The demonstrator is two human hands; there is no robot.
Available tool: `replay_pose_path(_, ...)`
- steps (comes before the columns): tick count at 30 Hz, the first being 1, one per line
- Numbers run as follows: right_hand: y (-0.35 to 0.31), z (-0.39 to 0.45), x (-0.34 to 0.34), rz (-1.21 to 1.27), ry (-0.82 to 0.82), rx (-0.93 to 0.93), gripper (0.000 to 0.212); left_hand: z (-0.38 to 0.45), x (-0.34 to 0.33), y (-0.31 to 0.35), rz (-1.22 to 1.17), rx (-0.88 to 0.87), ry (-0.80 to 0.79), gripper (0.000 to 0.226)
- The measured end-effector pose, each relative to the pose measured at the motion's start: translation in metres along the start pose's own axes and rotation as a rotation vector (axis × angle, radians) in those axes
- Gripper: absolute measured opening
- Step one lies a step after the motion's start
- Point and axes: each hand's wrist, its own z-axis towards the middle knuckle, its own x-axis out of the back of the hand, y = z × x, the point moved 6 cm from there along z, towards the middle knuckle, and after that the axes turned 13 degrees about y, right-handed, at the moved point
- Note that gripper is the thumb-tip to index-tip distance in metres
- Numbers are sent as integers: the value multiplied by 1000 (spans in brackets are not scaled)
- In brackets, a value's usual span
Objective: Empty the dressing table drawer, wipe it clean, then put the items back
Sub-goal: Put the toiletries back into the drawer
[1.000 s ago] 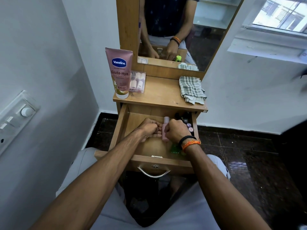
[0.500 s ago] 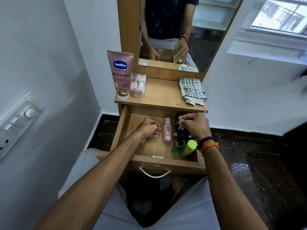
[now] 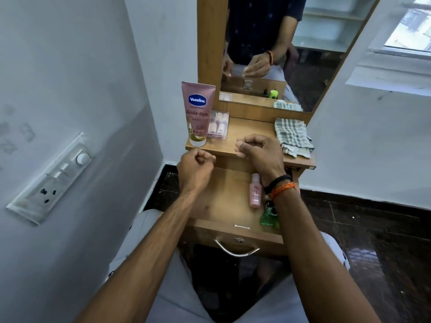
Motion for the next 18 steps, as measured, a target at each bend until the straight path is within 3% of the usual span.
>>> replay_pose_path(3,-7,6,-24,26,-11,-13,8,23,26,9,-120,-12,215,11)
replay_pose_path(5,-10,9,-39,6,-26,12,12,41,35,20,-189,-40,240,19)
replay_pose_path(9,-17,16,-66,-84,-47,86,32,72,31,37,-167,-103,106,41)
replay_pose_path(13,-27,19,-86,-12,-94,117,51,84,21,36,-134,-151,-21,43)
replay_pose_path(18,-31,20,-97,0,-95,162,36,90,17,36,-113,-191,-44,27)
